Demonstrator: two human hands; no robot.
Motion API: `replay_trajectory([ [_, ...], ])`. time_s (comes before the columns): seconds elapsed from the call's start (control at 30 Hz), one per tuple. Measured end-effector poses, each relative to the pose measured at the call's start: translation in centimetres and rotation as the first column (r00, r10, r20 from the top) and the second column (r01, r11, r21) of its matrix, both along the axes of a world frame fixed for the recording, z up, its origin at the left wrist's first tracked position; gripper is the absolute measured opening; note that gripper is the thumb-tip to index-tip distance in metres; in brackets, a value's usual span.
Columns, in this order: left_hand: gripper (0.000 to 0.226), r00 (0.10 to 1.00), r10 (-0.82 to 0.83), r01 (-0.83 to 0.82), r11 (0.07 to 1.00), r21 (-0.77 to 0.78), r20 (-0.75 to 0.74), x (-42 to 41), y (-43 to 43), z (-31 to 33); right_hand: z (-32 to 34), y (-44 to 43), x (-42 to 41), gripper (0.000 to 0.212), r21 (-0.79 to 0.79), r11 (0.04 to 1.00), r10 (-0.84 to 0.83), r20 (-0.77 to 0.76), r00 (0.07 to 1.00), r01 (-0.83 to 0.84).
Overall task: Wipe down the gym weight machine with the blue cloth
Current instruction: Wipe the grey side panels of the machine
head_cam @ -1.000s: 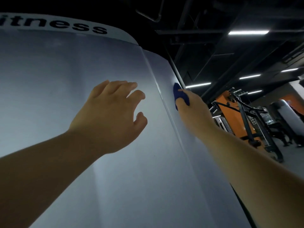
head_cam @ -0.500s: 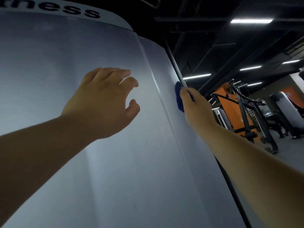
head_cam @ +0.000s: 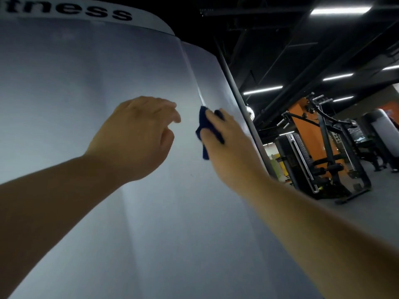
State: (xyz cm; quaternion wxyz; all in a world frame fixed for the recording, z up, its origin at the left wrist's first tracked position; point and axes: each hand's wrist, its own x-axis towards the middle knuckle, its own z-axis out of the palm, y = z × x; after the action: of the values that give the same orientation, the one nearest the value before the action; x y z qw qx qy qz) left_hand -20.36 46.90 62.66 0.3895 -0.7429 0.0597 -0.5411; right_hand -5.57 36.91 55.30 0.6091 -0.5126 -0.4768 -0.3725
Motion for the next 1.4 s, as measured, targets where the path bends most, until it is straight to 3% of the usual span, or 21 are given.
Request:
replay_trajectory([
  [0.1, 0.043, 1.0, 0.027, -0.027, 1.0, -0.002, -0.009, -0.6, 0.7, -0.7, -5.5, 0.6, -1.3, 0.053, -0.001, 0.998, -0.066, 0.279, 0.958, 0.069],
  [0.17, 0.044, 0.997, 0.066, -0.065, 0.998, 0.017, -0.03, -1.2, 1.0, -1.0, -6.1, -0.2, 0.5, 0.05, -0.021, 0.996, -0.079, 0.343, 0.936, 0.092],
  [0.2, 0.045, 0.996, 0.082, -0.08, 0.996, 0.027, -0.046, -1.5, 1.1, -1.1, -5.2, -0.6, 1.6, 0.048, -0.004, 0.996, -0.085, 0.273, 0.958, 0.089],
  [0.27, 0.049, 0.992, 0.102, -0.1, 0.994, 0.034, -0.078, -2.2, 1.3, -1.3, -2.5, -1.4, 4.1, 0.043, 0.052, 0.997, -0.053, -0.023, 0.998, 0.054],
  [0.33, 0.051, 0.99, 0.103, -0.1, 0.994, 0.033, -0.092, -3.1, 1.9, -1.6, -1.5, -1.5, 5.9, 0.04, 0.142, 0.99, 0.052, -0.341, 0.938, -0.004],
  [0.4, 0.051, 0.991, 0.09, -0.087, 0.995, 0.039, -0.098, -3.6, 2.4, -2.1, -3.0, -0.9, 5.2, 0.044, 0.155, 0.987, 0.029, -0.426, 0.904, 0.041],
  [0.47, 0.05, 0.992, 0.075, -0.071, 0.997, 0.042, -0.098, -3.8, 2.7, -2.5, -5.8, 0.0, 2.3, 0.047, 0.128, 0.991, -0.002, -0.309, 0.951, 0.044],
  [0.53, 0.049, 0.993, 0.066, -0.063, 0.997, 0.039, -0.095, -3.8, 2.7, -2.6, -8.1, 0.5, -1.0, 0.051, 0.085, 0.996, 0.0, -0.068, 0.998, 0.006],
  [0.63, 0.048, 0.993, 0.061, -0.058, 0.998, 0.033, -0.1, -3.9, 2.6, -2.5, -6.7, -0.2, -1.5, 0.057, 0.016, 0.999, -0.036, 0.137, 0.99, 0.034],
  [0.7, 0.047, 0.993, 0.062, -0.061, 0.998, 0.02, -0.098, -4.4, 2.9, -2.6, -3.3, 0.0, 0.6, 0.052, 0.077, 0.996, -0.041, 0.09, 0.995, 0.034],
  [0.8, 0.048, 0.993, 0.09, -0.089, 0.996, 0.017, -0.074, -5.9, 3.7, -2.5, 0.8, 0.7, 1.6, 0.046, 0.185, 0.981, -0.024, -0.172, 0.985, 0.056],
  [0.87, 0.047, 0.994, 0.098, -0.098, 0.995, 0.014, -0.045, -7.5, 4.8, -2.3, -0.6, 1.9, -0.5, 0.046, 0.162, 0.983, -0.063, -0.158, 0.985, 0.089],
  [0.93, 0.046, 0.995, 0.099, -0.099, 0.995, 0.019, -0.001, -9.1, 6.1, -2.4, -4.1, 2.7, -4.0, 0.047, 0.098, 0.984, -0.154, 0.07, 0.986, 0.147],
  [1.0, 0.047, 0.994, 0.104, -0.104, 0.995, 0.007, 0.029, -10.3, 6.9, -2.6, -6.2, 2.6, -5.8, 0.047, 0.002, 0.98, -0.185, 0.357, 0.916, 0.197],
  [1.07, 0.047, 0.993, 0.104, -0.103, 0.994, -0.027, 0.054, -11.0, 7.2, -2.4, -4.2, 1.8, -5.0, 0.045, -0.057, 0.976, -0.158, 0.485, 0.86, 0.211],
  [1.13, 0.049, 0.99, 0.103, -0.095, 0.992, -0.082, 0.095, -11.6, 7.6, -2.3, -0.7, 1.2, -4.1, 0.043, -0.035, 0.987, -0.129, 0.382, 0.915, 0.154],
  [1.2, 0.051, 0.985, 0.109, -0.091, 0.987, -0.132, 0.137, -12.3, 8.3, -2.4, 2.1, 1.4, -3.7, 0.04, 0.073, 0.995, -0.074, 0.146, 0.987, 0.064],
  [1.27, 0.052, 0.98, 0.094, -0.061, 0.981, -0.183, 0.177, -13.2, 9.3, -2.7, 2.7, 2.9, -5.0, 0.042, 0.175, 0.983, -0.047, -0.023, 0.999, 0.051],
  [1.33, 0.052, 0.974, 0.044, 0.008, 0.974, -0.227, 0.223, -13.8, 9.9, -3.2, 0.7, 4.7, -7.4, 0.048, 0.171, 0.977, -0.133, 0.015, 0.991, 0.128],
  [1.4, 0.051, 0.961, -0.009, 0.083, 0.963, -0.257, 0.275, -13.9, 10.0, -3.7, -2.3, 5.9, -9.9, 0.045, 0.092, 0.979, -0.2, 0.306, 0.931, 0.18],
])
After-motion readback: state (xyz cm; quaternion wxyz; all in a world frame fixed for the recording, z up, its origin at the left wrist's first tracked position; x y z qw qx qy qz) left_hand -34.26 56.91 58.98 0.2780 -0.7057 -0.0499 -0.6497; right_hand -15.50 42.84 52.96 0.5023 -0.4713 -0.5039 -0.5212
